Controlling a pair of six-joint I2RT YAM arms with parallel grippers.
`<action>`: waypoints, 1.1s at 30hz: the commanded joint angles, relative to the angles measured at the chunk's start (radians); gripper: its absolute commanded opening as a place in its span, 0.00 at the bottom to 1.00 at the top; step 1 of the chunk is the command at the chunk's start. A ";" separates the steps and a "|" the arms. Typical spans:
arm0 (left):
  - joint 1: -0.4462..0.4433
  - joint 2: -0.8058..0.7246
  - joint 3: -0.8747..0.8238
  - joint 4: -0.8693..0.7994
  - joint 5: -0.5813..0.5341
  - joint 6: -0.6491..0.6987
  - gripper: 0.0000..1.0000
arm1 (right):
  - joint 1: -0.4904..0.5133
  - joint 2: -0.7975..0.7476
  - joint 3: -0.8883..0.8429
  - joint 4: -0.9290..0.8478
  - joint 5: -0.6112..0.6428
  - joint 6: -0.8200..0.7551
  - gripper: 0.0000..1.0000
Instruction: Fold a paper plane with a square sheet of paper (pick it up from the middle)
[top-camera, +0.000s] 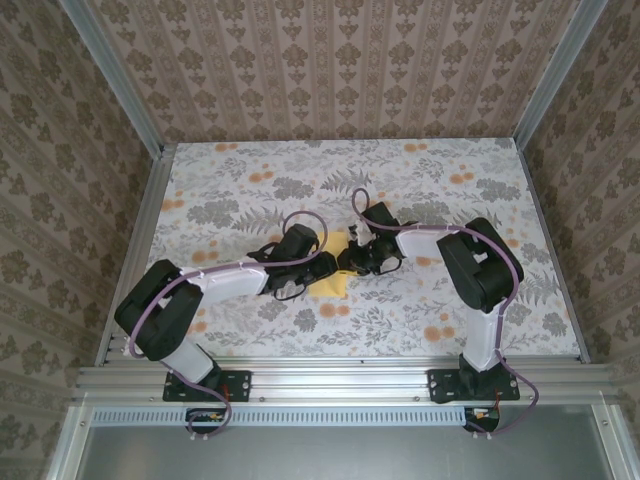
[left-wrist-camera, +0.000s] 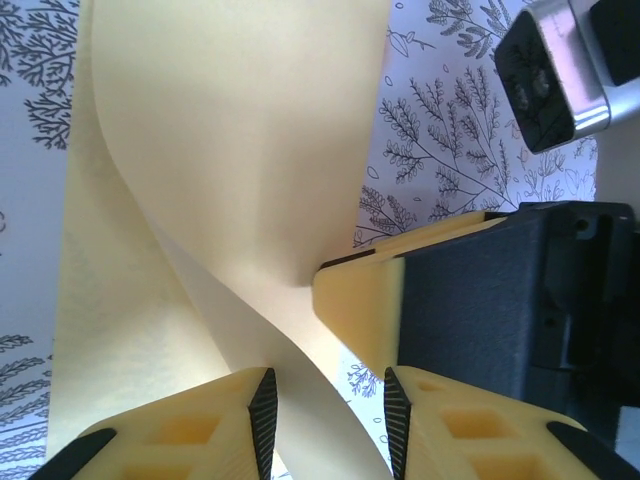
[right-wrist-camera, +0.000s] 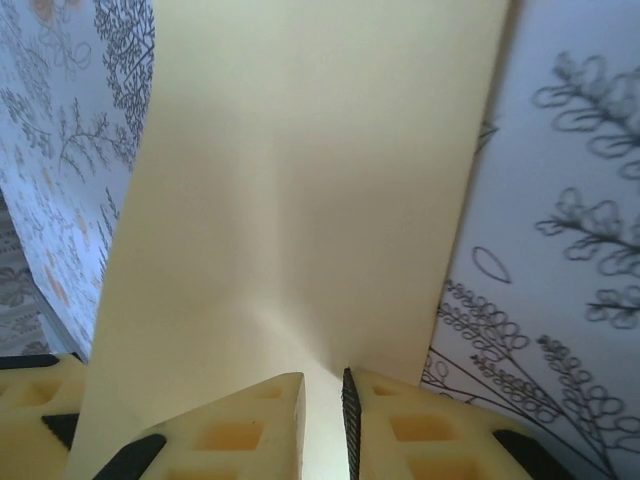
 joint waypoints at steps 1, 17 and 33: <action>0.009 0.026 -0.016 0.048 0.020 -0.019 0.38 | -0.017 -0.035 -0.013 0.019 -0.052 0.023 0.21; 0.023 0.090 -0.012 0.146 0.046 -0.068 0.45 | -0.027 -0.008 -0.006 -0.071 0.021 0.003 0.19; 0.031 0.115 -0.005 0.138 0.033 -0.076 0.40 | -0.063 -0.107 -0.044 -0.031 -0.009 -0.019 0.25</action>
